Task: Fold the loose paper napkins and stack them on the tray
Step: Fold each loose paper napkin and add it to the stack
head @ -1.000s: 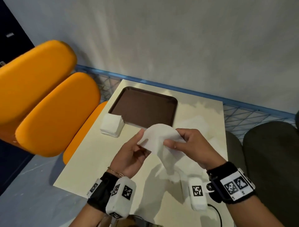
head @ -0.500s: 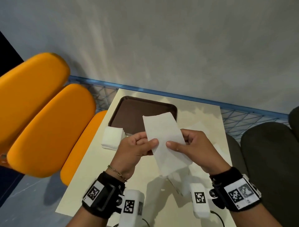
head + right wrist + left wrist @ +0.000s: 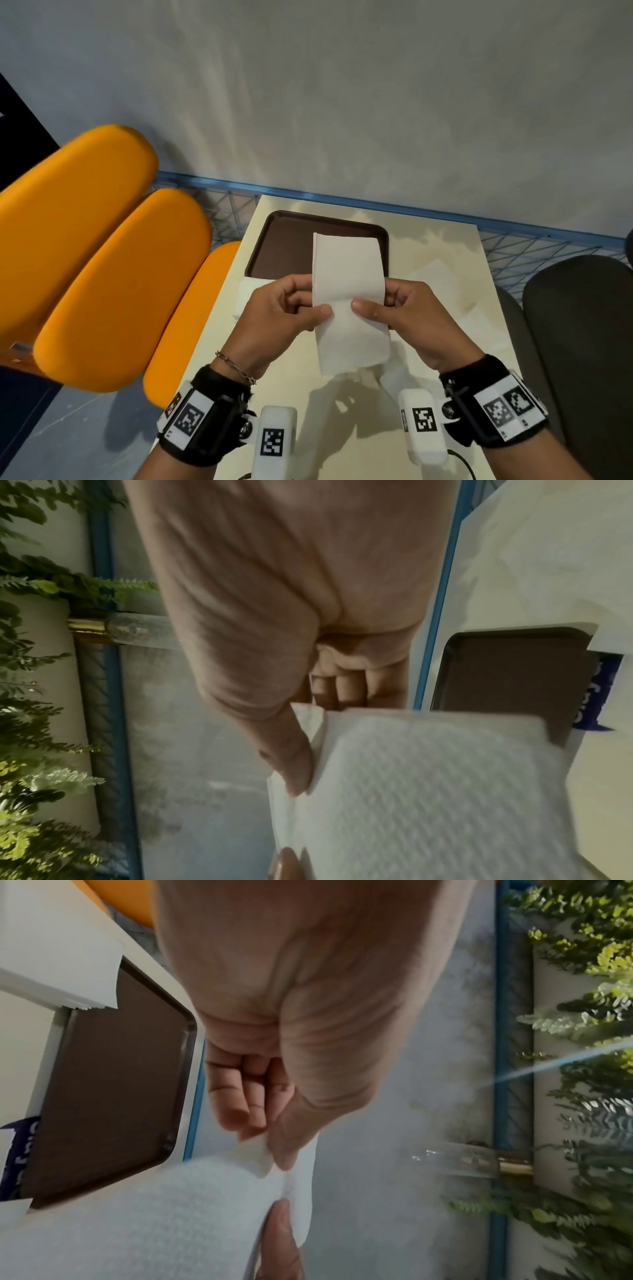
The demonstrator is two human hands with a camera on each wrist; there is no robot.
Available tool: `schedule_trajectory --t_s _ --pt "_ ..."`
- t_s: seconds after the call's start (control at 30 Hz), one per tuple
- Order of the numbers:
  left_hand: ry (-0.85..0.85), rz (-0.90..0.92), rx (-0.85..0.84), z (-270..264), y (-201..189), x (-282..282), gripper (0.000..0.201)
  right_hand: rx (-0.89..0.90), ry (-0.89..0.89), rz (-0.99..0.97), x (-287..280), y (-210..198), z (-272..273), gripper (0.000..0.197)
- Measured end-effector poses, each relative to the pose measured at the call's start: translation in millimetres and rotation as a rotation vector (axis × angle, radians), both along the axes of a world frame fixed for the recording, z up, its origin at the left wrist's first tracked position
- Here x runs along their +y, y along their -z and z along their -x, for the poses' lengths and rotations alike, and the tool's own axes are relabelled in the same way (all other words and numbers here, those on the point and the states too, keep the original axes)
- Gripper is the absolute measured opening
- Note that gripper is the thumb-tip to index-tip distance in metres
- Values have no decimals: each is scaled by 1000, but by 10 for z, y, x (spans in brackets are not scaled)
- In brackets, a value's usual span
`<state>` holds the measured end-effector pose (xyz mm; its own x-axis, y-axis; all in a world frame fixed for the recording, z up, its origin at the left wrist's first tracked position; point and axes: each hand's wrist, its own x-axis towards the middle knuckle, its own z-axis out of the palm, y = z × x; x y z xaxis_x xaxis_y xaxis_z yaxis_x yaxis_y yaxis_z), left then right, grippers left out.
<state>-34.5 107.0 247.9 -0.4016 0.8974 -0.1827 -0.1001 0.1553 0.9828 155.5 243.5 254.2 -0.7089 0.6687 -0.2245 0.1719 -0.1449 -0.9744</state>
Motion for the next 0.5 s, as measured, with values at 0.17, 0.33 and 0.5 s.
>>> schedule_trajectory --t_s 0.17,0.33,0.5 --pt "-55 3 127 119 87 -52 18 -45 8 -139 -23 23 65 18" --pt "-102 -34 114 138 65 -80 39 -27 -9 -253 1 -48 63 28" --pt "-179 27 -192 48 60 -44 21 -16 38 -386 55 -23 54 46"
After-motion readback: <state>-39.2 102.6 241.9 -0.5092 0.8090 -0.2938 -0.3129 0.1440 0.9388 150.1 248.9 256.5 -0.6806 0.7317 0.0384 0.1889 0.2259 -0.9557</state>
